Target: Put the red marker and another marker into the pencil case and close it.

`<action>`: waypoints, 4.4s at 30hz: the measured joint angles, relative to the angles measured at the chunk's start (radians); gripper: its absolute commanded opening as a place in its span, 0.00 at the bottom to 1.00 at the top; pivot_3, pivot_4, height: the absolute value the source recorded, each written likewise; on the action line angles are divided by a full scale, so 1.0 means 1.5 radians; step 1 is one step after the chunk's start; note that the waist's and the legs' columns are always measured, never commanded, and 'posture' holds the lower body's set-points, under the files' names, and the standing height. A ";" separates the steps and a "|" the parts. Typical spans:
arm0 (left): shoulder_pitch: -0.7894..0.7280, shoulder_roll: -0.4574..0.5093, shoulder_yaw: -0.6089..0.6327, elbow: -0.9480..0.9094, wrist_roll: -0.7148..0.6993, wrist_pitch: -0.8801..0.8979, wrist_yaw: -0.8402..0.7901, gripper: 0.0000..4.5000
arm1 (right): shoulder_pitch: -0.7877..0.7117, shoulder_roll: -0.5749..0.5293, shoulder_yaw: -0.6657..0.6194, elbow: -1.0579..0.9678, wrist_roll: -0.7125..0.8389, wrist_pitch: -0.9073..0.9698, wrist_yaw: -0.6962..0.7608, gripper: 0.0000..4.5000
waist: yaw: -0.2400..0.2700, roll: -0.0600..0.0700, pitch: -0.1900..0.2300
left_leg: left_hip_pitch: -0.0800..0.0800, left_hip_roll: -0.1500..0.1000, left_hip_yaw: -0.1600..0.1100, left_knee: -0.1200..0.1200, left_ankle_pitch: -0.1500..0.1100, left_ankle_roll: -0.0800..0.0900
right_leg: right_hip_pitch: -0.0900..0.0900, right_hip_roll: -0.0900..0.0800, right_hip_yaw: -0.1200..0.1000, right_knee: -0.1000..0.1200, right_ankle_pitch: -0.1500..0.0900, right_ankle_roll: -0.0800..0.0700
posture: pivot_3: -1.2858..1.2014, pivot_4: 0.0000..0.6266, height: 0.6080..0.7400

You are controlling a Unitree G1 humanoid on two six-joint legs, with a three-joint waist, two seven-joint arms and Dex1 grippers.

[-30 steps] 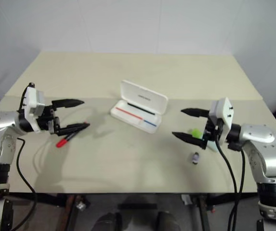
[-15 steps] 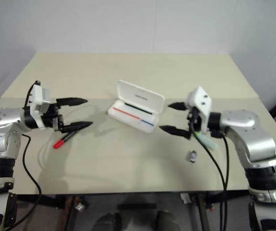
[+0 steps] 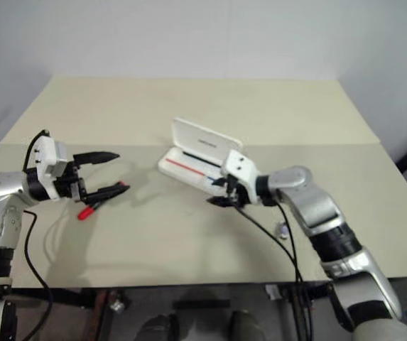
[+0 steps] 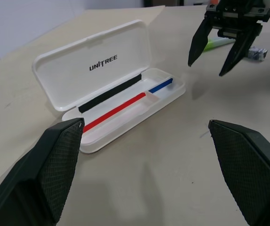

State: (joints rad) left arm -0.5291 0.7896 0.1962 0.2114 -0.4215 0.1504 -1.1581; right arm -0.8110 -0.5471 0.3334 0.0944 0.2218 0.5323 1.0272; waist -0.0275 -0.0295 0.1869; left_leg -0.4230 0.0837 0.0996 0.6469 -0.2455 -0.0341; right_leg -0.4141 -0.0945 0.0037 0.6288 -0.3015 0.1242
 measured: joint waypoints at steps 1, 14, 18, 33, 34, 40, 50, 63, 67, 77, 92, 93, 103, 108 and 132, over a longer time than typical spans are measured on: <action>0.005 0.004 0.000 0.000 0.000 0.001 0.000 1.00 | -0.012 0.007 0.008 0.022 -0.006 0.000 0.007 0.57 | 0.000 0.000 0.000 | 0.000 0.000 0.000 0.000 0.000 0.000 | 0.000 0.000 0.000 0.000 0.000 0.000 | 0.52 0.24 1.00; 0.043 0.054 -0.001 0.025 0.007 -0.003 -0.049 1.00 | -0.134 0.091 0.016 0.342 -0.113 -0.136 0.037 0.57 | -0.003 0.000 0.000 | 0.000 0.000 0.001 -0.002 0.000 0.000 | -0.001 0.000 0.000 0.000 0.000 0.000 | 0.52 0.24 1.00; 0.046 0.054 -0.001 0.003 0.007 -0.002 -0.044 1.00 | -0.138 0.115 0.022 0.391 -0.141 -0.165 0.047 0.57 | -0.003 0.000 0.000 | 0.000 0.000 0.001 -0.002 0.000 -0.001 | -0.001 0.000 0.000 0.000 0.000 0.000 | 0.52 0.24 1.00; 0.037 0.054 -0.001 -0.033 0.003 0.002 -0.028 1.00 | -0.172 0.132 0.035 0.455 -0.216 -0.255 0.050 0.00 | -0.005 0.000 0.000 | 0.001 0.000 0.001 0.000 0.000 -0.001 | 0.000 0.000 0.000 0.001 0.000 0.000 | 0.52 0.24 1.00; 0.037 0.054 -0.001 -0.033 0.003 0.002 -0.027 1.00 | -0.173 0.135 0.035 0.458 -0.218 -0.261 0.047 0.00 | -0.007 0.000 0.000 | 0.001 0.000 0.001 0.000 0.000 -0.001 | 0.000 0.000 0.000 0.002 0.000 -0.001 | 0.52 0.24 1.00; 0.016 0.045 -0.001 -0.030 0.003 -0.009 -0.026 1.00 | -0.166 0.136 0.023 0.461 -0.224 -0.294 0.033 0.00 | -0.010 0.000 0.000 | 0.001 0.000 0.000 0.000 0.001 -0.001 | 0.000 0.000 0.000 0.003 0.001 -0.001 | 0.52 0.24 1.00; 0.006 0.033 -0.004 -0.024 0.003 -0.022 -0.026 1.00 | -0.046 0.026 -0.001 0.203 -0.160 -0.255 0.151 0.00 | -0.005 0.000 0.000 | 0.000 0.000 0.001 -0.001 0.001 -0.002 | -0.001 0.000 0.000 0.000 0.001 -0.001 | 0.52 0.24 1.00; 0.016 0.017 -0.007 -0.013 0.003 -0.028 -0.024 1.00 | 0.149 -0.110 -0.011 -0.070 -0.096 -0.232 0.234 0.00 | -0.002 0.000 0.000 | 0.002 0.001 0.001 0.000 0.000 -0.001 | 0.000 0.001 0.000 0.000 0.001 -0.001 | 0.52 0.24 1.00; 0.019 0.007 -0.007 -0.015 0.003 -0.027 -0.021 1.00 | 0.149 -0.108 -0.010 0.013 -0.118 -0.308 0.223 0.00 | -0.001 0.000 0.000 | 0.001 0.001 0.001 0.000 0.000 -0.001 | 0.000 0.000 0.000 0.000 0.001 -0.001 | 0.52 0.24 1.00; 0.021 0.002 -0.007 -0.031 0.002 -0.020 -0.008 1.00 | 0.096 -0.075 0.005 0.109 -0.158 -0.417 0.215 0.00 | -0.009 0.000 0.000 | 0.002 0.001 0.001 0.000 0.002 0.000 | 0.000 0.001 0.001 0.000 0.004 -0.001 | 0.52 0.24 1.00; 0.022 0.002 -0.007 -0.042 -0.002 -0.014 0.000 1.00 | 0.080 -0.049 0.004 0.110 -0.114 -0.498 0.217 0.42 | -0.014 0.000 0.000 | 0.001 0.001 0.001 -0.001 0.003 -0.001 | 0.000 0.001 0.001 -0.002 0.005 -0.002 | 0.52 0.24 1.00; 0.022 0.002 -0.007 -0.043 -0.002 -0.013 0.000 1.00 | 0.081 -0.053 0.004 0.096 -0.099 -0.497 0.234 0.42 | -0.013 0.000 0.000 | 0.001 0.001 0.001 -0.001 0.003 0.000 | 0.000 0.001 0.000 -0.002 0.005 -0.002 | 0.52 0.24 1.00; 0.055 0.013 0.005 -0.055 -0.004 -0.012 0.002 1.00 | 0.090 -0.075 -0.044 0.025 0.003 -0.393 0.258 0.46 | -0.002 0.000 0.000 | 0.001 0.001 0.001 -0.001 0.003 0.000 | 0.000 0.001 0.001 -0.001 0.005 -0.002 | 0.52 0.24 1.00; 0.116 0.053 0.051 -0.055 -0.002 0.002 0.021 1.00 | 0.094 -0.069 -0.118 -0.037 0.092 -0.264 0.203 0.79 | -0.003 0.000 0.000 | 0.001 0.001 0.001 -0.002 0.002 0.000 | -0.001 0.000 0.000 -0.001 0.004 -0.003 | 0.52 0.24 1.00; 0.042 0.124 -0.086 -0.019 0.144 0.314 0.204 1.00 | 0.072 -0.031 -0.213 -0.208 0.238 -0.100 0.029 0.99 | 0.000 0.000 0.000 | 0.000 0.002 0.003 -0.005 0.002 -0.001 | -0.003 0.001 0.000 -0.002 0.003 -0.005 | 0.52 0.24 1.00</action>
State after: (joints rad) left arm -0.4658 0.9756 0.0669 0.1830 -0.2060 0.6212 -0.8518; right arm -0.7028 -0.5940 0.0140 -0.2170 0.5791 0.3827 1.0700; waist -0.0280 -0.0294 0.1872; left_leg -0.4227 0.0861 0.1038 0.6388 -0.2431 -0.0352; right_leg -0.4191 -0.0930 0.0044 0.6262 -0.2973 0.1164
